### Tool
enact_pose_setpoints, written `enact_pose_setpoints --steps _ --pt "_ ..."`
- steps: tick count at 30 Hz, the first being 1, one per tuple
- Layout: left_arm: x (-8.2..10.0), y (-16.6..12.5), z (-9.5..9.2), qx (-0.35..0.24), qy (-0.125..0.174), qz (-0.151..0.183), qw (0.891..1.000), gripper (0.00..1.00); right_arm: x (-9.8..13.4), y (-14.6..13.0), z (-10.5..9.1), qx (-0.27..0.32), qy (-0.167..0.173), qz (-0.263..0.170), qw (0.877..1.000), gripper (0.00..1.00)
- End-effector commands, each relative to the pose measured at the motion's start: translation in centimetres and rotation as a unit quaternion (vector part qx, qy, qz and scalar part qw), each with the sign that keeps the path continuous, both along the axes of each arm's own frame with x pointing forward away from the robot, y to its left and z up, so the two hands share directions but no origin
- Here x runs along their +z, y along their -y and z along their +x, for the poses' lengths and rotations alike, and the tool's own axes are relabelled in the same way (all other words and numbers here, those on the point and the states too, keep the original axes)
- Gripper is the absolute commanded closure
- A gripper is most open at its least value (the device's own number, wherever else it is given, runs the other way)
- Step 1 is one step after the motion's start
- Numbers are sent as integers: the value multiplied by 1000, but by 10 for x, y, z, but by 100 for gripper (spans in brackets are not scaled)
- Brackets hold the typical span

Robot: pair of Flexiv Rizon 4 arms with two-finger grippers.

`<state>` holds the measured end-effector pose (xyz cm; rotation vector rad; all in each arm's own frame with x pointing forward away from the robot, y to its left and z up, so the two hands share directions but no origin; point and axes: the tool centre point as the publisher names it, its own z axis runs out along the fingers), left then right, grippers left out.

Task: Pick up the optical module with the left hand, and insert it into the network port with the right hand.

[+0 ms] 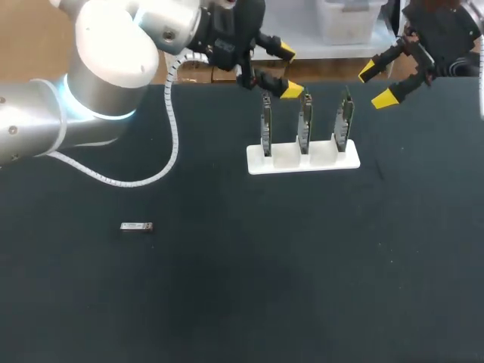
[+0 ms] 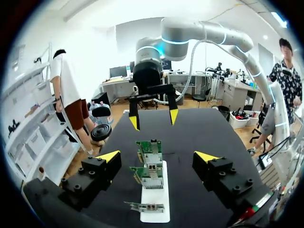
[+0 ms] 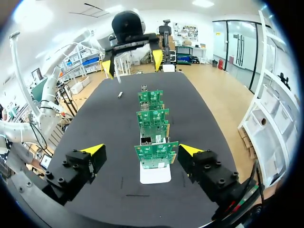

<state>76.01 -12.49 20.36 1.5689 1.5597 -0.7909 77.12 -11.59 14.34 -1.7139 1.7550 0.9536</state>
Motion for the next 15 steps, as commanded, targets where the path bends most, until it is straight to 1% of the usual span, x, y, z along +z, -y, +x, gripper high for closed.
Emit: enact_pose_setpoints --steps 1,4,6,7,8,9,11,12,14,15 --pt "19 -29 -11 -1 26 6 1000 0 0 0 -2 -2 2 0 1000 0" --pt "29 -55 -12 11 45 23 999 0 0 0 -2 -2 2 0 1000 0" --pt "35 -76 -15 25 62 47 997 0 0 0 -2 -2 2 0 1000 0" --pt "36 -85 -16 31 66 60 996 0 0 0 -2 -2 2 0 1000 0" --pt "37 -90 -17 34 67 64 995 0 0 0 -2 -2 2 0 1000 0" --pt "39 -106 -21 45 71 80 993 0 0 0 -2 -2 2 0 1000 0" --pt "36 -127 -26 64 71 107 990 0 0 0 -2 -2 2 0 1000 0" --pt "34 -136 -29 74 64 112 989 0 0 0 -2 -2 2 0 1000 0" --pt "27 -156 -34 97 52 139 984 0 0 0 -2 -2 2 0 1000 0" --pt "22 -165 -37 102 46 146 983 0 0 0 -2 -2 2 0 1000 0"
